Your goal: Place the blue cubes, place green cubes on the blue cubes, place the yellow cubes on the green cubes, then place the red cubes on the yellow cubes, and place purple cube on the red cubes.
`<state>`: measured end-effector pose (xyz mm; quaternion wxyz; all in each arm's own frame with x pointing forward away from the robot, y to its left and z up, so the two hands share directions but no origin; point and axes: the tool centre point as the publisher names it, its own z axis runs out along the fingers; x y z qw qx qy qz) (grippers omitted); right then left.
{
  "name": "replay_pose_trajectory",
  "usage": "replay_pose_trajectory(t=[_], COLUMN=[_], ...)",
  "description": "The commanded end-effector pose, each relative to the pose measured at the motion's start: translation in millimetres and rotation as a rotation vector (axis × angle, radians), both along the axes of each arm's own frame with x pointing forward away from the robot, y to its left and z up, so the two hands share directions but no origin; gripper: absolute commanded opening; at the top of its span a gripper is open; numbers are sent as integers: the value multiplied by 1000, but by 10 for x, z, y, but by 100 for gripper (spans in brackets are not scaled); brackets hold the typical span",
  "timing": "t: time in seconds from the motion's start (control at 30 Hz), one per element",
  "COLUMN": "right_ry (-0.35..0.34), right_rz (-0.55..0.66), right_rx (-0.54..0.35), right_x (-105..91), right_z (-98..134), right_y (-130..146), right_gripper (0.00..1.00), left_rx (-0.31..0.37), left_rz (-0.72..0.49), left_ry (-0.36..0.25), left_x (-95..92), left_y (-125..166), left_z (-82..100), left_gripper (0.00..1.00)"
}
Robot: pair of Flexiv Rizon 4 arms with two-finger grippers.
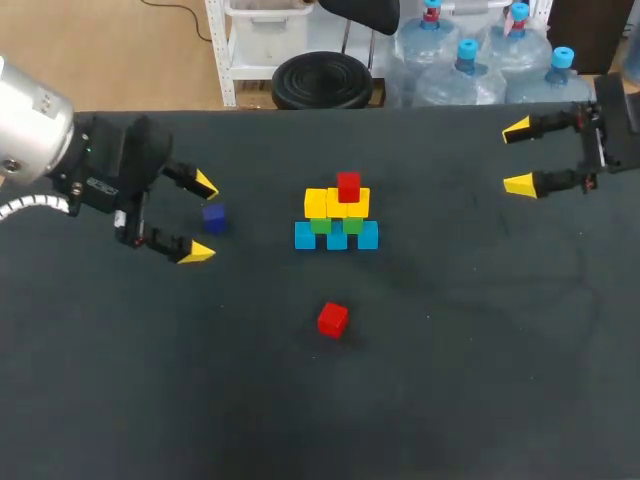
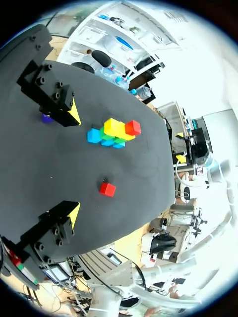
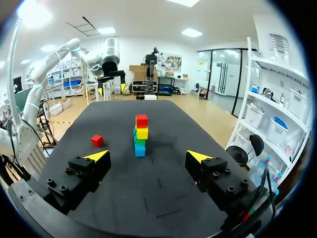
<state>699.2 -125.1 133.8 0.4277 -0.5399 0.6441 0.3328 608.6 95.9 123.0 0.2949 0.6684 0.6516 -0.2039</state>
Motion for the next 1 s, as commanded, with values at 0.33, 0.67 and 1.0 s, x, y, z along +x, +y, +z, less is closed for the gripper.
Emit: replay_pose_trajectory(t=[0.33, 0.67, 1.0], right_ry=[-1, -1, -1], right_rz=[0, 0, 0], right_rx=[0, 0, 0], right_x=[4, 4, 4], right_z=[-4, -4, -4], right_y=[4, 4, 4], right_gripper=[100, 100, 100], left_rx=[-48, -40, -13], left_rz=[-183, -368, -413], left_ry=[-2, 7, 33], left_x=[-236, -559, -619], left_y=[-435, -708, -894], left_z=[-148, -268, -519], left_gripper=[100, 100, 100])
